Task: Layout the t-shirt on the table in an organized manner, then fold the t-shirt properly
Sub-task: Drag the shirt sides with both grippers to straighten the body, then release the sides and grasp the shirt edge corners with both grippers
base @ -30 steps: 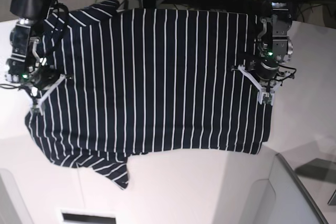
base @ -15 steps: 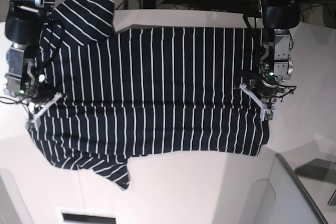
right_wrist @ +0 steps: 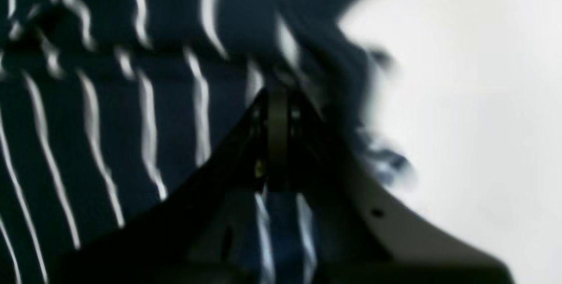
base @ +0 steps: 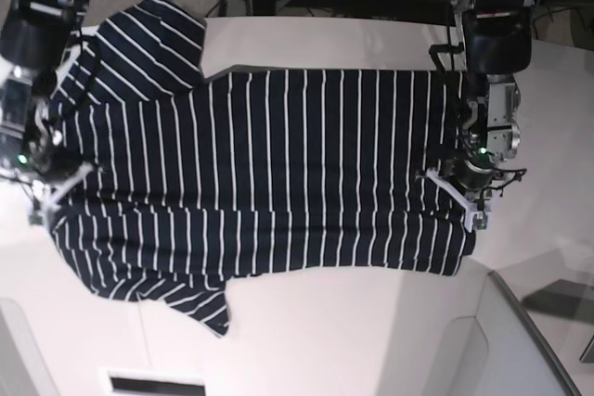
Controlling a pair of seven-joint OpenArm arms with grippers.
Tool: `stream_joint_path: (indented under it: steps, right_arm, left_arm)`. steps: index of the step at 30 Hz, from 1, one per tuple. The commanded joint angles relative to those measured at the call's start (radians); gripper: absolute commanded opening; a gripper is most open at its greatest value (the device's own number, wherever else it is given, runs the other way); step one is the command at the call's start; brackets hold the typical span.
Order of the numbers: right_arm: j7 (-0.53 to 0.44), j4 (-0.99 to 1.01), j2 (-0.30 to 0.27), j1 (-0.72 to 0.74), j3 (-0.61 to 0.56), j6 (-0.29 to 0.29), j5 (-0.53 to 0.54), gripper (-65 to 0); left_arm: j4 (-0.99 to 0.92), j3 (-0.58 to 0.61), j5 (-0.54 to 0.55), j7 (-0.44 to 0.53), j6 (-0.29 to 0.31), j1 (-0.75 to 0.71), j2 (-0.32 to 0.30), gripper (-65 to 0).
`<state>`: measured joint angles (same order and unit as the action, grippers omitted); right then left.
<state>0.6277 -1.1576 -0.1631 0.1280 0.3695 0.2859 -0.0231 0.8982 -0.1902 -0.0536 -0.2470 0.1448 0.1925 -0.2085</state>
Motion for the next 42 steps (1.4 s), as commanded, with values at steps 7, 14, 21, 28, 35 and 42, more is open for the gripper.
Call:
stream_joint_path:
  steps: [7, 14, 21, 28, 35, 42]
  right_arm:
    - [0.054, -0.468, 0.158, -0.186, 0.190, -0.003, 0.005, -55.2]
    - [0.240, -0.525, 0.199, -0.284, 0.428, -0.003, 0.289, -5.0]
    - [0.246, -0.448, 0.147, -0.442, 0.477, -0.001, 0.694, -4.5]
    - [0.246, -0.319, 0.141, -0.460, 0.477, 0.209, 0.697, -4.7]
    - [0.246, -0.196, 0.141, -0.460, 0.477, 0.250, 0.697, -4.7]
    - [0.255, -0.170, 0.145, -0.462, 0.475, 0.347, 0.697, -11.4]
  left_arm:
    - [0.437, -0.131, 0.021, -0.147, 0.019, -0.204, -0.006, -65.0]
    - [0.576, -0.328, 0.214, -0.197, 0.237, -0.422, -0.013, -65.0]
    - [0.576, -0.460, 0.337, -0.191, 0.261, -0.549, -0.006, -56.9]
    - [0.569, -0.521, 0.456, -0.193, 0.261, -0.603, -0.012, -33.2]
    - [0.569, -0.521, 0.456, -0.196, 0.263, -0.615, -0.013, -32.3]
    - [0.569, -0.519, 0.458, -0.193, 0.263, -0.637, -0.009, -32.7]
